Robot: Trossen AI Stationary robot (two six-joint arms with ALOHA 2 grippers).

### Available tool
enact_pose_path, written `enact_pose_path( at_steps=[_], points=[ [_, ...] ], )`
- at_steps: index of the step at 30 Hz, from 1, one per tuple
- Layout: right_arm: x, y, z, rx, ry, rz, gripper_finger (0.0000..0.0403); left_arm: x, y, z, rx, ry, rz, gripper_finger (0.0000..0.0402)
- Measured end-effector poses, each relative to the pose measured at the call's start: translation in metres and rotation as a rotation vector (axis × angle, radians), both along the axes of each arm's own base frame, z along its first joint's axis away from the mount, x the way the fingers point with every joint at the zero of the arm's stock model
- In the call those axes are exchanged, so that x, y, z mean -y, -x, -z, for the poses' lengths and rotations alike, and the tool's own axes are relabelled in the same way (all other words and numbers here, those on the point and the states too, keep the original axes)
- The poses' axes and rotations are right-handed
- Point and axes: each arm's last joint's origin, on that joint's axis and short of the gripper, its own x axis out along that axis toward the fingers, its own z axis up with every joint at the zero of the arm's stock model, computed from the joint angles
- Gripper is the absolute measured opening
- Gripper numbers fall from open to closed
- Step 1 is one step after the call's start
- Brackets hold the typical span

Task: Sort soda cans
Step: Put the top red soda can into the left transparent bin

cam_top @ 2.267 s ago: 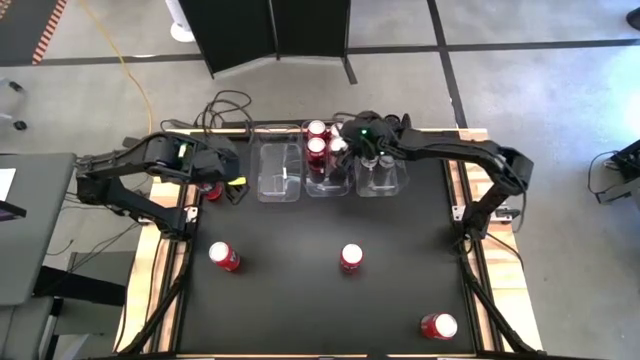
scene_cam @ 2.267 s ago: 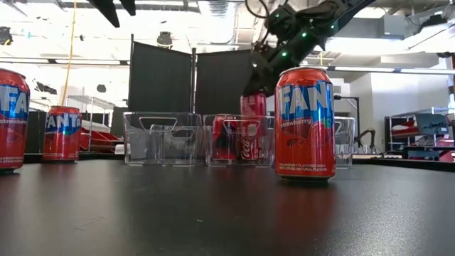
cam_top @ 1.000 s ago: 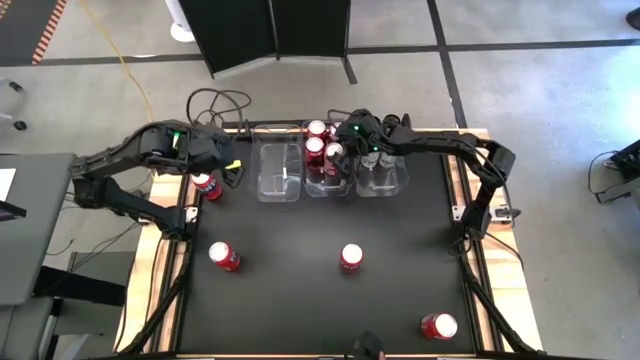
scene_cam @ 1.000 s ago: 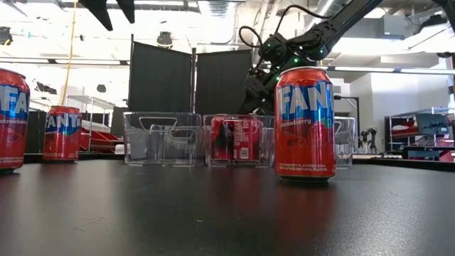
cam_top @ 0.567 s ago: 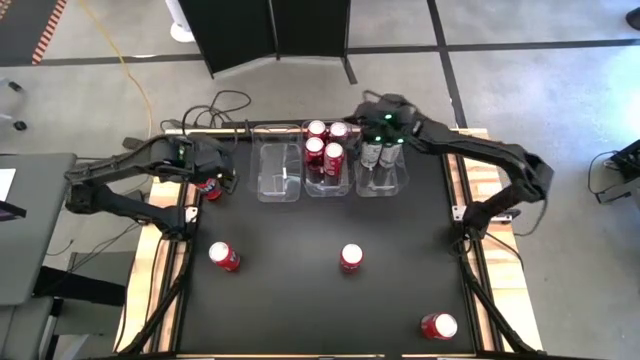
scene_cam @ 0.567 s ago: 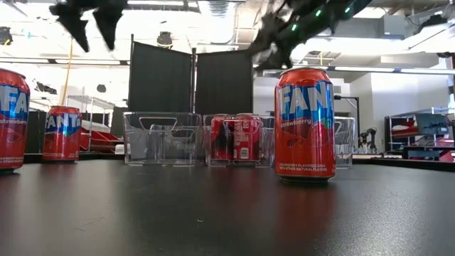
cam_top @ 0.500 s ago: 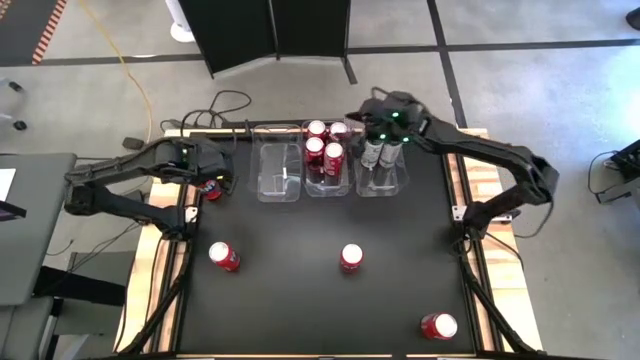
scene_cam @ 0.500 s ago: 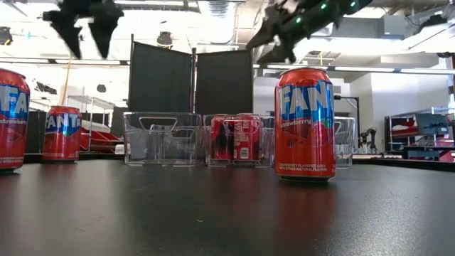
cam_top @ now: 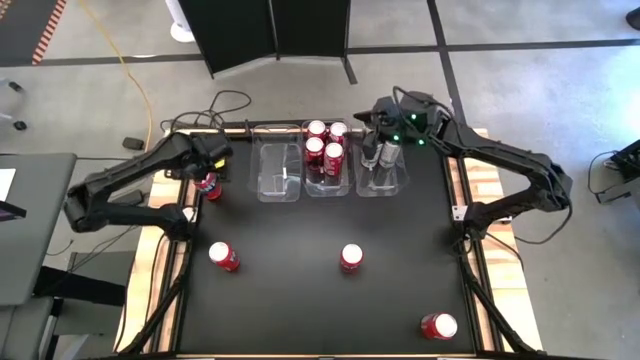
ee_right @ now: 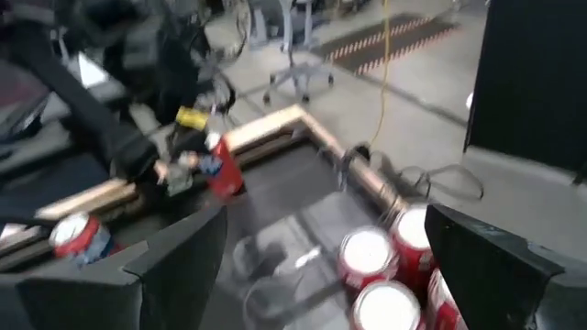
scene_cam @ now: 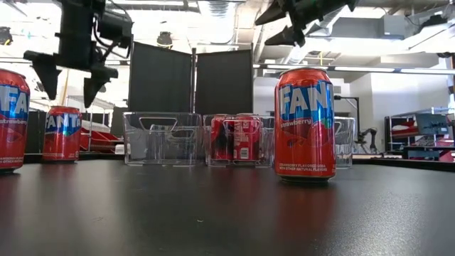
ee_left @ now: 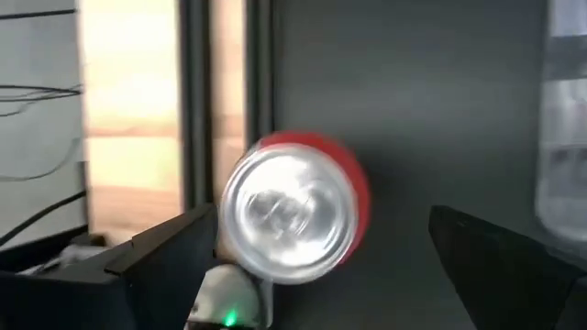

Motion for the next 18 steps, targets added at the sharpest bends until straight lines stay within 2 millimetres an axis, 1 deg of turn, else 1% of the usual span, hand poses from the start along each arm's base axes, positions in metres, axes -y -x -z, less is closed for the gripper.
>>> enact_pose_path(
  at_steps=[3,7,13,18],
  points=[
    [-0.007,-0.002,0.004,-0.034,-0.016,-0.020,0.0383,-0.011,0.004,-0.001,0.038,-0.011,-0.009,0.0390],
    [-0.015,-0.004,0.007,-0.076,-0.016,-0.011,0.0383,-0.020,0.012,-0.001,0.049,-0.003,-0.034,0.0390],
    [-0.020,-0.006,0.007,-0.078,-0.014,-0.022,0.0383,-0.021,0.020,0.000,0.042,0.052,-0.050,0.0390],
    [-0.018,-0.005,0.008,-0.083,-0.017,-0.014,0.0383,-0.023,0.019,0.000,0.043,0.044,-0.033,0.0390]
  ],
)
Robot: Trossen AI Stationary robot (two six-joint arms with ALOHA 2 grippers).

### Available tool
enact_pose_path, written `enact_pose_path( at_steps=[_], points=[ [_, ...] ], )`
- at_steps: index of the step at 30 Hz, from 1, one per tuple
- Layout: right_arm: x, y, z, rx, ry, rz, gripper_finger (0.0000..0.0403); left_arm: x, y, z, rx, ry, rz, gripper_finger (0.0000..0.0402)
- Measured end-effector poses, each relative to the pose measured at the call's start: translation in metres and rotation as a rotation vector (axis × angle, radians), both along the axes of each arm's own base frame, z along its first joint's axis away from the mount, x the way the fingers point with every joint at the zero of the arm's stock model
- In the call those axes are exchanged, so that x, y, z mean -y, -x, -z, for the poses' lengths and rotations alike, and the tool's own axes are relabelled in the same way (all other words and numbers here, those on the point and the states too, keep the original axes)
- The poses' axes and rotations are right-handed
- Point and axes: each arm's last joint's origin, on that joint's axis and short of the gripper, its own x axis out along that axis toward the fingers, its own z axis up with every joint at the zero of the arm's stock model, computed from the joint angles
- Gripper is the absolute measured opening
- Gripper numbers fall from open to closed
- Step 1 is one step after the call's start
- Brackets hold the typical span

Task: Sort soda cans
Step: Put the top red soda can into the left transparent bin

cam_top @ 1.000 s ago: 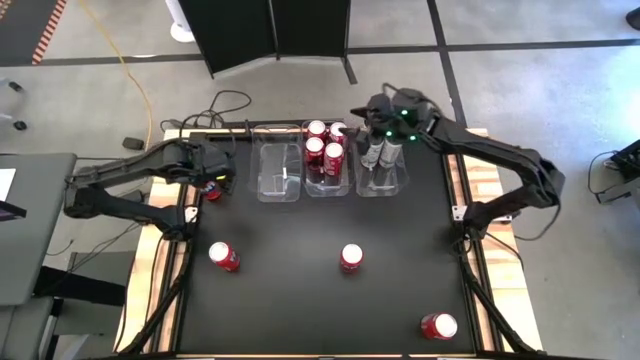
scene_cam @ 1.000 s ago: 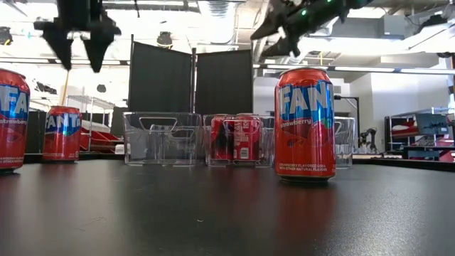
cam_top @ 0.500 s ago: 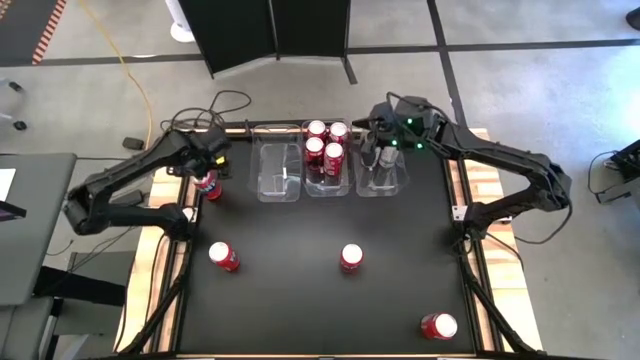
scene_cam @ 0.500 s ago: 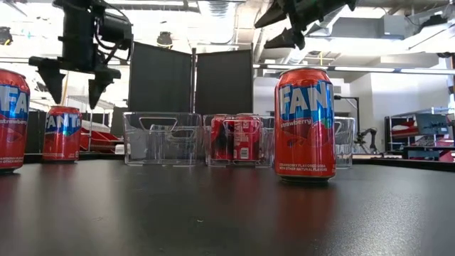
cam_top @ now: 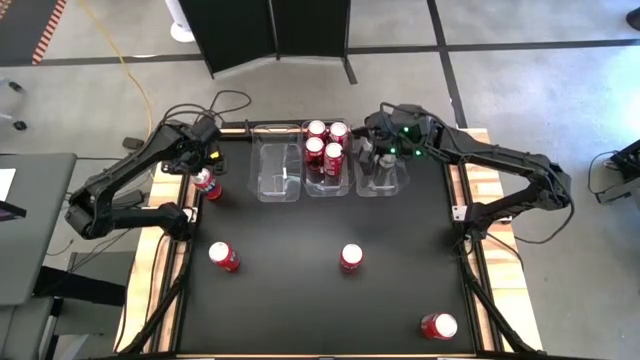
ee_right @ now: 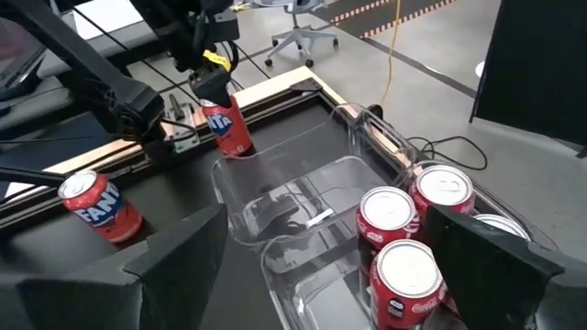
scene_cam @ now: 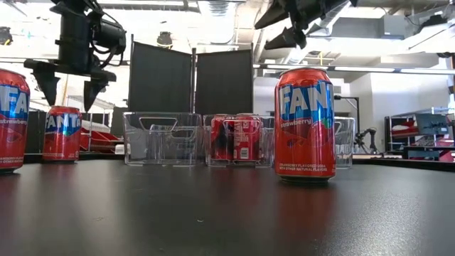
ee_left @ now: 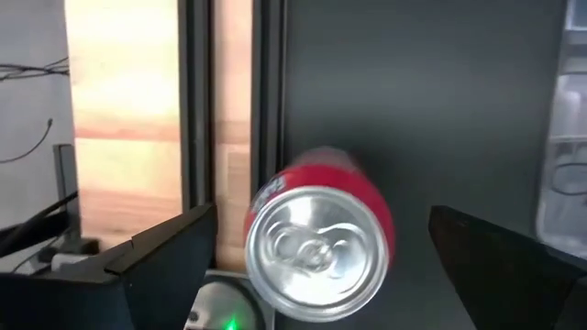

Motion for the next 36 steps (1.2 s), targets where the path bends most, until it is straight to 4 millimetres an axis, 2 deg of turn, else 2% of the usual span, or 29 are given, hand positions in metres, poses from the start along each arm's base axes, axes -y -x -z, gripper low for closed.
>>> enact_pose_path(
  at_steps=[12,19,22,36],
  points=[
    [-0.003,0.000,0.003,-0.026,-0.031,-0.002,0.0383,0.006,0.004,0.003,-0.038,0.058,-0.021,0.0390],
    [-0.008,-0.002,0.003,-0.026,-0.031,-0.020,0.0383,0.007,0.002,0.036,0.014,0.115,-0.019,0.0390],
    [-0.008,-0.002,0.004,-0.030,-0.032,-0.021,0.0383,0.008,0.003,0.045,0.010,0.125,-0.034,0.0390],
    [-0.008,0.000,0.007,-0.066,-0.037,-0.001,0.0383,0.001,-0.002,0.036,0.049,0.052,0.017,0.0389]
  ],
)
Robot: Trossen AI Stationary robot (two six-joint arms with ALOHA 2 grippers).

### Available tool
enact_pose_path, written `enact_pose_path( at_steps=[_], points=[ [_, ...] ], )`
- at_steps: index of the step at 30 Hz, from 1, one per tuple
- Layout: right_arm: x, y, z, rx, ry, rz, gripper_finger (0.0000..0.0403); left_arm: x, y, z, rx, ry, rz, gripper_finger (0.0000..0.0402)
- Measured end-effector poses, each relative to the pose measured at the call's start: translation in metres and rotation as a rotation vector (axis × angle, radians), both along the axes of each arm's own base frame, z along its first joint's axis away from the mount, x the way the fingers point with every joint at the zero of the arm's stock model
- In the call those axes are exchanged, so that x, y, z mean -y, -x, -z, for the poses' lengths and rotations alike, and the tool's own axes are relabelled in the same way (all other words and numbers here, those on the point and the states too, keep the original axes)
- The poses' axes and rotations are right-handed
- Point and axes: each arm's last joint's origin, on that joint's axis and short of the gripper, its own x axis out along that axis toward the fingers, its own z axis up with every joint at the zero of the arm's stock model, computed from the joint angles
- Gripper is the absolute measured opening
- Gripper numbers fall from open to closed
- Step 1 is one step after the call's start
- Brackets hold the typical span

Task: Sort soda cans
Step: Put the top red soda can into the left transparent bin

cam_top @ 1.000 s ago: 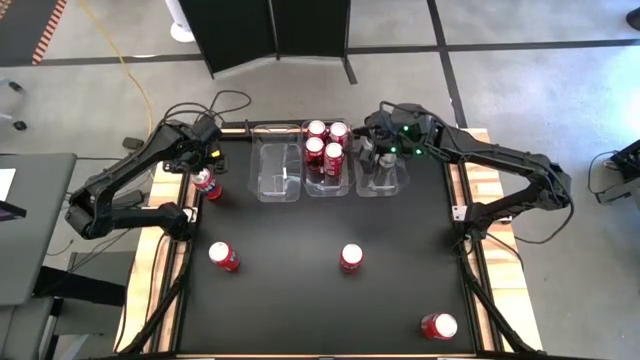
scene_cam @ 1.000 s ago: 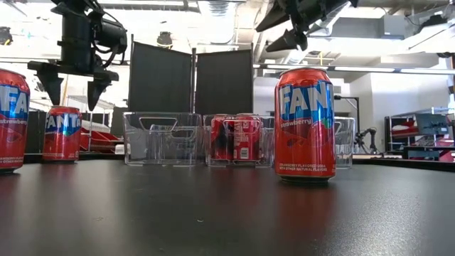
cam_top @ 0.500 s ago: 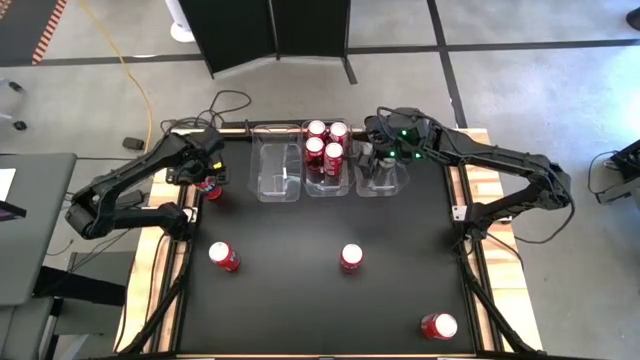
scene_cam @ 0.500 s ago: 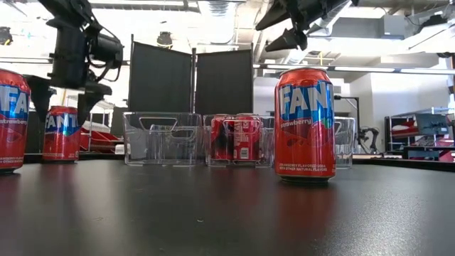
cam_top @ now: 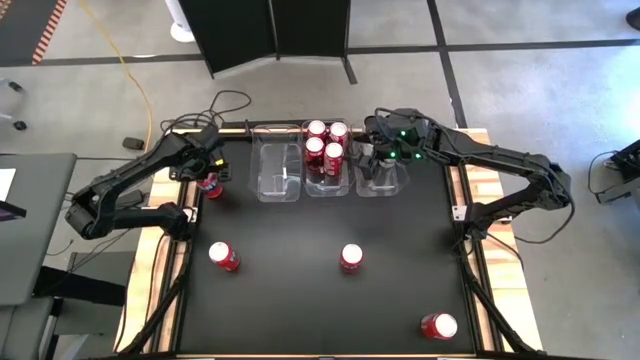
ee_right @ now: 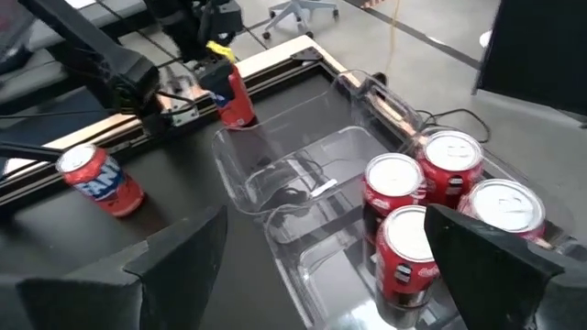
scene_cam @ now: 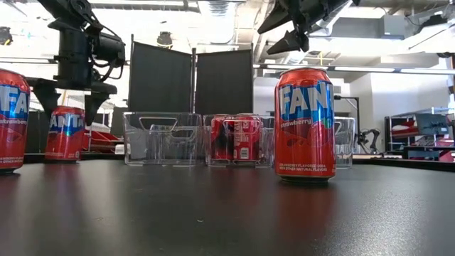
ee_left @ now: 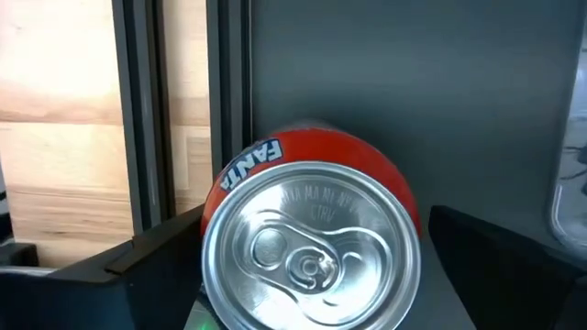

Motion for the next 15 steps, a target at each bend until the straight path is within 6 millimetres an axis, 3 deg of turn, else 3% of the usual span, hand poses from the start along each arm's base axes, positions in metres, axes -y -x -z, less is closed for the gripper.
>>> enact_pose_path(
  at_steps=[4,10,15],
  points=[
    [0.0000,0.0003,0.0006,-0.006,-0.005,0.005,0.0383,-0.0004,0.0002,0.0000,-0.014,-0.008,0.015,0.0366],
    [-0.0002,0.0009,0.0018,-0.018,-0.011,0.006,0.0383,-0.0017,0.0001,-0.0005,-0.037,-0.031,0.043,0.0296],
    [-0.0028,0.0015,0.0045,-0.041,-0.042,0.013,0.0383,-0.0017,-0.0026,-0.0094,0.009,-0.003,0.097,0.0296]
  ],
)
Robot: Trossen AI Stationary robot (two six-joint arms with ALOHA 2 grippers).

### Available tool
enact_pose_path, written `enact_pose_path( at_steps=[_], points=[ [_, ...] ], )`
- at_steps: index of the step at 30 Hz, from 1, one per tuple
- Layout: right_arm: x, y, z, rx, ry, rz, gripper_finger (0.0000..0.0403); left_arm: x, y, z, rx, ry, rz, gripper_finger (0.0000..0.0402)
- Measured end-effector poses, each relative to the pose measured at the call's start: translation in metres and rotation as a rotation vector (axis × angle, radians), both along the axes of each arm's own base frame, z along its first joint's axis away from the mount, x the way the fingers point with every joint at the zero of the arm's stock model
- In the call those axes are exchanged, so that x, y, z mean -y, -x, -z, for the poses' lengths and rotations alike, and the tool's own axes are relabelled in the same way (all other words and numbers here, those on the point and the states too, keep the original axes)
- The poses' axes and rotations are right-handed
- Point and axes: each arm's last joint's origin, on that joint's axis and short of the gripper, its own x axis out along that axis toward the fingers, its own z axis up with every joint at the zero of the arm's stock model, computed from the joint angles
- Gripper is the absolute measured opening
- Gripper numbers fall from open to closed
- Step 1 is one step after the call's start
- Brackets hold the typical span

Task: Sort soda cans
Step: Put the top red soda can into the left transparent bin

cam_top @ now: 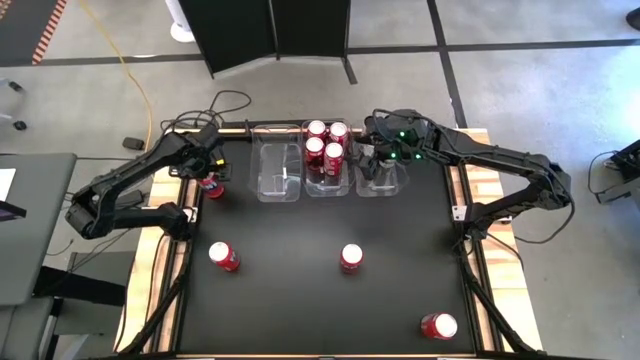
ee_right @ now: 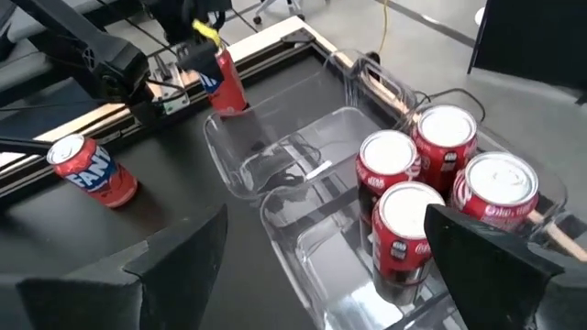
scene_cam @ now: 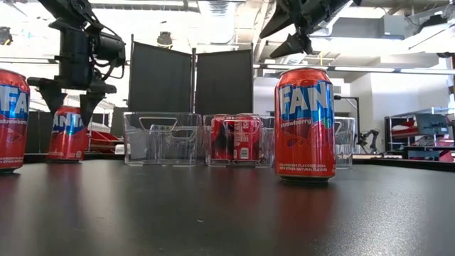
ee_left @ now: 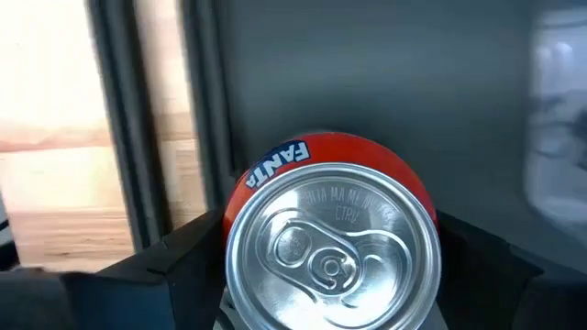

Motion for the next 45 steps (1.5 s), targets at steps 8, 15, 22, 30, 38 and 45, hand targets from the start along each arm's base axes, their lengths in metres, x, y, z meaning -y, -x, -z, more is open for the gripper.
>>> enact_pose_path(
  at_steps=[8,15,22,30,38,45],
  points=[
    [-0.007,0.005,-0.005,0.008,-0.008,-0.011,0.0383,-0.003,-0.012,-0.077,0.134,-0.162,0.065,0.0296],
    [-0.012,0.011,-0.011,0.040,-0.032,-0.001,0.0383,-0.021,-0.029,-0.130,0.206,-0.279,0.111,0.0296],
    [-0.017,0.023,-0.014,0.013,-0.080,0.015,0.0383,-0.053,-0.081,-0.146,0.194,-0.289,0.224,0.0296],
    [-0.030,0.048,-0.015,-0.086,-0.095,0.150,0.0383,-0.092,-0.136,-0.115,0.064,-0.201,0.384,0.0296],
    [-0.053,0.071,-0.021,-0.106,-0.094,0.245,0.0383,-0.117,-0.164,-0.073,0.004,-0.148,0.447,0.0296],
    [-0.067,0.081,-0.025,-0.074,-0.068,0.315,0.0383,-0.127,-0.187,-0.043,-0.010,-0.120,0.470,0.0296]
  ],
)
